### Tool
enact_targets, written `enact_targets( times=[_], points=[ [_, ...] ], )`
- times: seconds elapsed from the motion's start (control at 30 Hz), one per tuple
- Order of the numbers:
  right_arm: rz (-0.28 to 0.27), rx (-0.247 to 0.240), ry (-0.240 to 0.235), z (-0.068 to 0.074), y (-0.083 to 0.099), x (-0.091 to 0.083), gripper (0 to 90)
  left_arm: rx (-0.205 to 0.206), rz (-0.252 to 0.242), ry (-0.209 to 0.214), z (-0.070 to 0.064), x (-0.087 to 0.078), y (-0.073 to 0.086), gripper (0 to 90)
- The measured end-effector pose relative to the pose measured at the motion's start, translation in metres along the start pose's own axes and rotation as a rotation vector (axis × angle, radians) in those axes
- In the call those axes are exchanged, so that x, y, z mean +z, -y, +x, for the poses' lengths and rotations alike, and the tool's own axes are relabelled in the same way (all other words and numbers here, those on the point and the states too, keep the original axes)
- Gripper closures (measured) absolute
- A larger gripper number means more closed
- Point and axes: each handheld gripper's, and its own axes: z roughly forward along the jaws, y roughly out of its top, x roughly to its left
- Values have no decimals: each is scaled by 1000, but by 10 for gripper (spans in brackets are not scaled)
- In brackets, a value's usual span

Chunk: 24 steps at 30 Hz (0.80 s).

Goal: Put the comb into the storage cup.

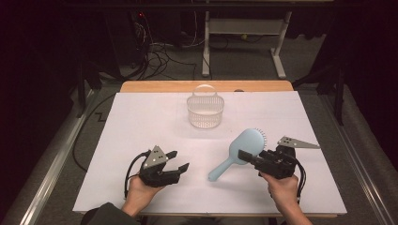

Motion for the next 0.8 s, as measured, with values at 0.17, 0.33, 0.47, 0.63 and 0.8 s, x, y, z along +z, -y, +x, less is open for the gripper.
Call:
enact_targets(
  times=[0.17,0.33,0.47,0.63,0.8],
  points=[
    [-6,-10,16,-4,-3,-6,566,-12,-4,-27,4,-4,5,385],
    [0,-21,32,-7,-4,-10,566,-30,-7,-47,10,-9,10,384],
    [10,-29,49,-6,-3,-11,565,-37,-6,-60,15,-11,13,384],
    [5,-24,77,-7,-1,-16,565,-42,1,-72,22,-11,13,385],
    [-12,-19,104,-9,0,-27,565,-45,7,-79,26,-11,15,384]
  ],
)
